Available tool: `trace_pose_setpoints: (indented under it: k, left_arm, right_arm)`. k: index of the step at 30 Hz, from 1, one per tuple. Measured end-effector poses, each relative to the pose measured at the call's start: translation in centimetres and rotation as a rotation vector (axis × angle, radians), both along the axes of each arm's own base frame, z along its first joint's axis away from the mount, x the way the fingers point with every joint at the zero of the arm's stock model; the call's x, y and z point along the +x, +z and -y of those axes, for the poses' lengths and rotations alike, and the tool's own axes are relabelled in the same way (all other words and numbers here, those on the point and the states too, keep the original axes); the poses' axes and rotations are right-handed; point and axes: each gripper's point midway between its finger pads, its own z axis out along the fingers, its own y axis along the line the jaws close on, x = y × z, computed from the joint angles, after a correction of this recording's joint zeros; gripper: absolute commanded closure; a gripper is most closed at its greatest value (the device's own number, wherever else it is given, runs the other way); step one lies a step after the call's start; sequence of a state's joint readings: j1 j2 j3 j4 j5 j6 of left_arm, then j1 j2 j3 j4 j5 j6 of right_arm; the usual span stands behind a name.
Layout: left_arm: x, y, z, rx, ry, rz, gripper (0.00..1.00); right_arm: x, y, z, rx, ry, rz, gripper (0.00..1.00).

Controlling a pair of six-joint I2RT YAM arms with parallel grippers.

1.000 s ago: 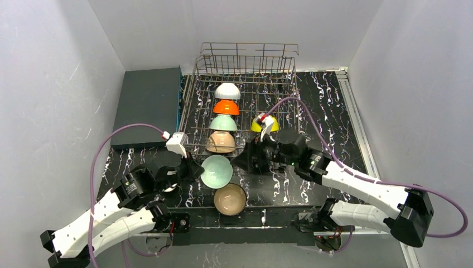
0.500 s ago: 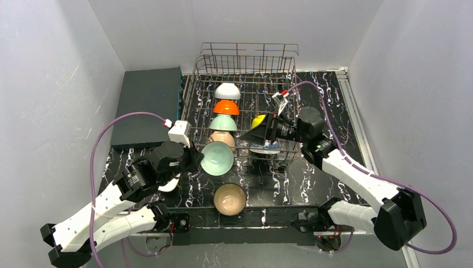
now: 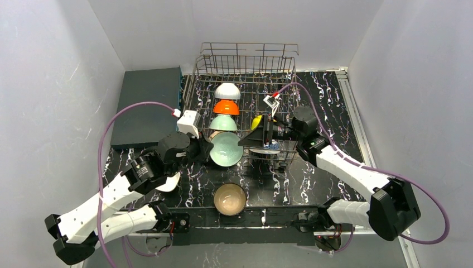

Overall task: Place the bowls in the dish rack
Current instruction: Pick up the bowl from the center of the board.

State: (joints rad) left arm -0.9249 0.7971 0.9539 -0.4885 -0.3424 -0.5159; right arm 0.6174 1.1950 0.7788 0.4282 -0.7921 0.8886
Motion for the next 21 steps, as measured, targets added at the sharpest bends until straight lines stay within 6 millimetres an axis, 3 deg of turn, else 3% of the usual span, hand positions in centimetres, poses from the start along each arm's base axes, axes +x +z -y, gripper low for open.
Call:
trace_pose_setpoints:
  k: [8,10,11,13,16,21]
  left_arm:
    - [0.7,2.1,1.3,-0.034,-0.029,0.043,1.00]
    - [0.8,2.2,1.6,-0.035,-0.035,0.046,1.00]
    - [0.9,2.2,1.8,-0.033,-0.040,0.045,1.00]
    - [1.0,2.0,2.1,-0.026,-0.047,0.041,1.00]
    - [1.2,2.3,2.3,-0.021,-0.047,0.045,1.00]
    - [1.5,2.7,2.3,-0.018,-0.045,0.056,1.00]
  right_arm:
    - [0.2,-1.8,-0.6,-0.027,0.039,-0.066,0.09]
    - [0.2,-1.8,-0.7,-0.019,0.050,-0.074,0.21]
    - [0.2,-1.6,-0.8,-0.009,0.057,-0.075,0.32]
    - [0.1,-1.2,-1.0,0.012,0.072,-0.074,0.42]
    - [0.4,-1.1,-1.0,0.023,0.071,-0.095,0.40]
    - [0.3,-0.6,-1.0,0.039,0.082,-0.098,0.24]
